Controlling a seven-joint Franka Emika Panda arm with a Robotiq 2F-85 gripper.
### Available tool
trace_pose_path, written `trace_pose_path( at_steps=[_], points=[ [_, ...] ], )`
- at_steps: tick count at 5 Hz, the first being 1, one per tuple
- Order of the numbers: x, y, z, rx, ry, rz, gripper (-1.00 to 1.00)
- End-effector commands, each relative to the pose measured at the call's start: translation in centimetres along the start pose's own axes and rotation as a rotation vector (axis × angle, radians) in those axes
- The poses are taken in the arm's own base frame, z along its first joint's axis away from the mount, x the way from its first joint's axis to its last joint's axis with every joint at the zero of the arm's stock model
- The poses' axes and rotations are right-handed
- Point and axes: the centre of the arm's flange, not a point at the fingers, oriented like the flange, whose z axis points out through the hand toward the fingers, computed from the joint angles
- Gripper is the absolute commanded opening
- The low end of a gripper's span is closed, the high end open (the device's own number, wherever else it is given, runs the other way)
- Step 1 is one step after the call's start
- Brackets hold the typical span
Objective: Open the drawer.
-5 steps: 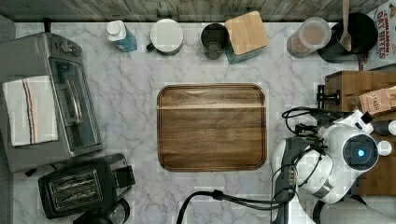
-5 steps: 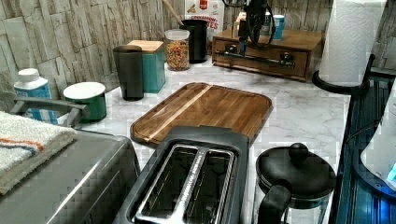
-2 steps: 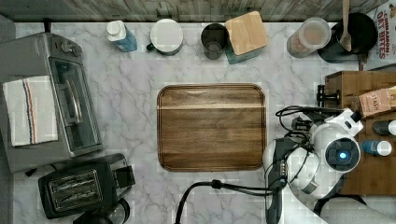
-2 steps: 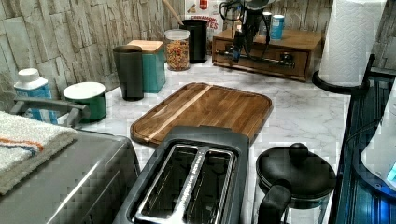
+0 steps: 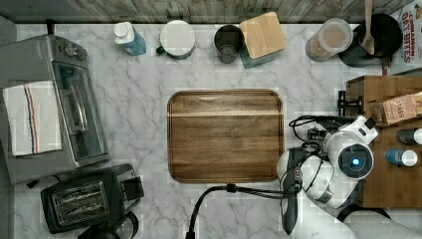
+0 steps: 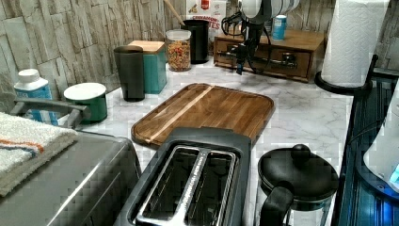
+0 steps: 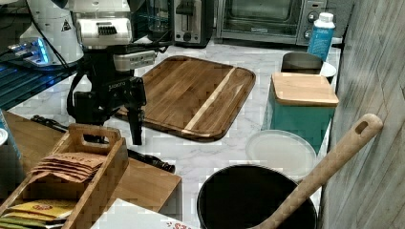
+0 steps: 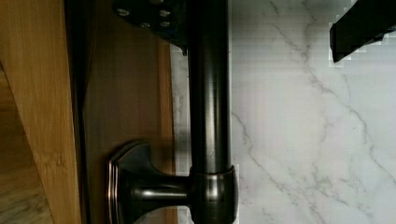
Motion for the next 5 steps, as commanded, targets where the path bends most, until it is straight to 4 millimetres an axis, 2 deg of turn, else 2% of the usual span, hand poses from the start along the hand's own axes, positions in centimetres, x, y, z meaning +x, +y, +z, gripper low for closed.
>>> trace_pose_path(
  at_steps=[1,2,5],
  points=[
    [1.9,0.8,0.1,0.134,-0.167,-0.016,1.00],
    [2.4,-0.5,0.3,0.264,-0.200,-0.062,1.00],
    [0.9,-13.1,-1.9,0.296,-0.158,-0.070,1.00]
  ],
)
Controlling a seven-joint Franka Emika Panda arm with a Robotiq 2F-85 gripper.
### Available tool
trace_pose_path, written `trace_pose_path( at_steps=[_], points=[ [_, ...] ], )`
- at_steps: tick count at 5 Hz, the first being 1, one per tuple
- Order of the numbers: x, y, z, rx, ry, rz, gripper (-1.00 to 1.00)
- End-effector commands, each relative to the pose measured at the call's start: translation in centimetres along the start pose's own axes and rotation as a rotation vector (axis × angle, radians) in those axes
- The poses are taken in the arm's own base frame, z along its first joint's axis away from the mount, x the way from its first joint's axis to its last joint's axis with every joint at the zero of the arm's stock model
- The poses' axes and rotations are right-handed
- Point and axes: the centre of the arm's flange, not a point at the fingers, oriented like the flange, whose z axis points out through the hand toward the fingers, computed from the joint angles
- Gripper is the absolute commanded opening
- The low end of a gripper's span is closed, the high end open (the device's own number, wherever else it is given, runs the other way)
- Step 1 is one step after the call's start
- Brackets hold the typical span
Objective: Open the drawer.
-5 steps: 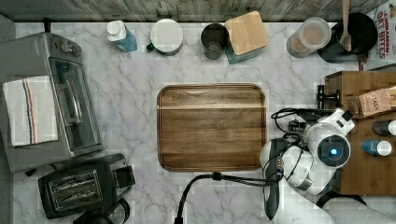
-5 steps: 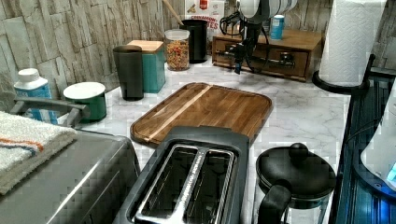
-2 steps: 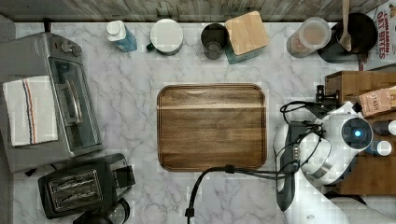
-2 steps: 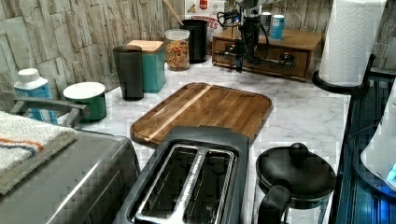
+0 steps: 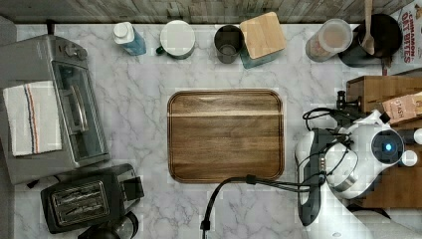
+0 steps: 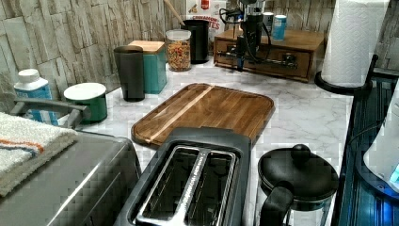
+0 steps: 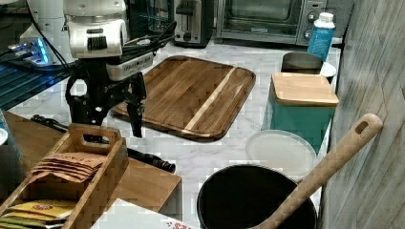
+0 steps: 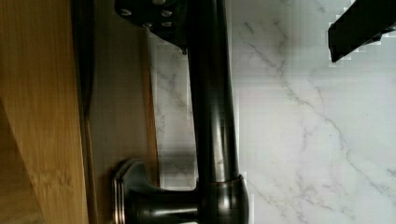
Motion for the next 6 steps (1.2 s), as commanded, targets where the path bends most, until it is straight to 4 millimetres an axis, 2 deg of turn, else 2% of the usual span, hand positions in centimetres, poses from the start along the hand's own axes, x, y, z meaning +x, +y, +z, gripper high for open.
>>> trace_pose_path(
  at_steps=[1,3,4,6],
  points=[
    [-2.8,-20.0,2.0,0.143,-0.037,-0.199,1.00],
    [-4.5,-28.7,1.2,0.154,-0.063,-0.181,1.00],
    [-4.9,-32.2,0.9,0.165,-0.068,-0.168,1.00],
    [-5.4,-35.8,-0.6,0.148,-0.102,-0.143,1.00]
  ],
)
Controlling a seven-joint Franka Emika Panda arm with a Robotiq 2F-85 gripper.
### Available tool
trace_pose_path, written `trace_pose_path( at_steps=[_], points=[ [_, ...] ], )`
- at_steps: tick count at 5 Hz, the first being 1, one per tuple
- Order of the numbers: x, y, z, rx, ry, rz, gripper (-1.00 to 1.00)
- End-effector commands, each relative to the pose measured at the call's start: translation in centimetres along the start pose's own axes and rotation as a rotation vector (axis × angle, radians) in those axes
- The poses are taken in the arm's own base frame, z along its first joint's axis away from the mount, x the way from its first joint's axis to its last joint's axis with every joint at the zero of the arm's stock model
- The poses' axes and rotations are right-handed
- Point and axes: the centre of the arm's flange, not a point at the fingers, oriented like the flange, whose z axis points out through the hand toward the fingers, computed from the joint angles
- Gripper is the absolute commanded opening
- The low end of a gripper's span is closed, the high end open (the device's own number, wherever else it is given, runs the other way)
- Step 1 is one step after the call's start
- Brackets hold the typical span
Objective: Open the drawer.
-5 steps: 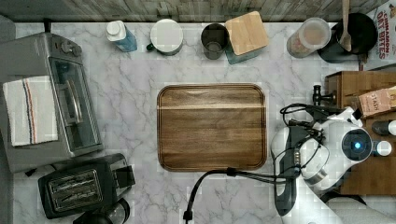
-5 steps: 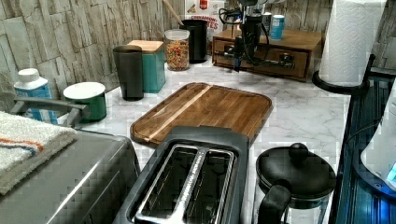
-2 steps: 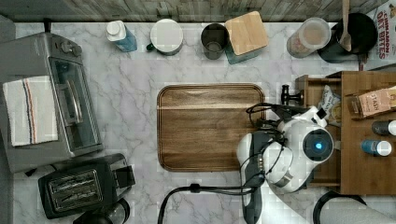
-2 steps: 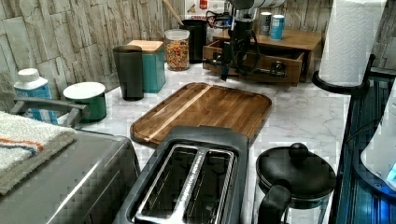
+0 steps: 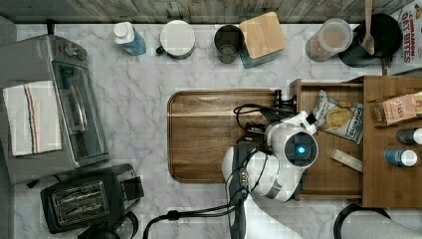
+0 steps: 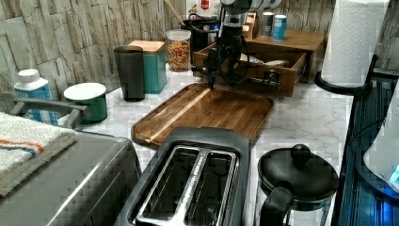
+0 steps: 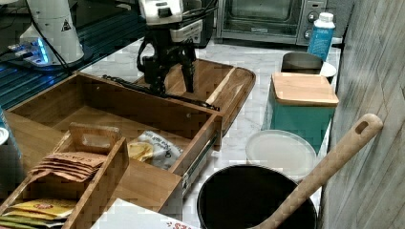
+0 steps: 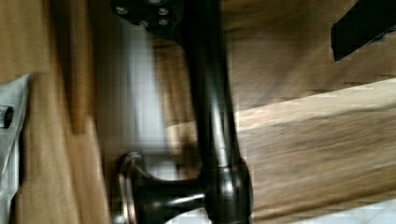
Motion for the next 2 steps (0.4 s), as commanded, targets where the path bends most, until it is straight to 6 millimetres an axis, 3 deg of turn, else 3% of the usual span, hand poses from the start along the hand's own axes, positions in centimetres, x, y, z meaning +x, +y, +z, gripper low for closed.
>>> trace_pose_path(
  at_steps=[1,2],
  points=[
    [-5.24,-15.95,1.71,0.048,-0.147,-0.231,1.00],
    [-5.25,-15.95,1.72,0.048,-0.148,-0.232,1.00]
  ],
)
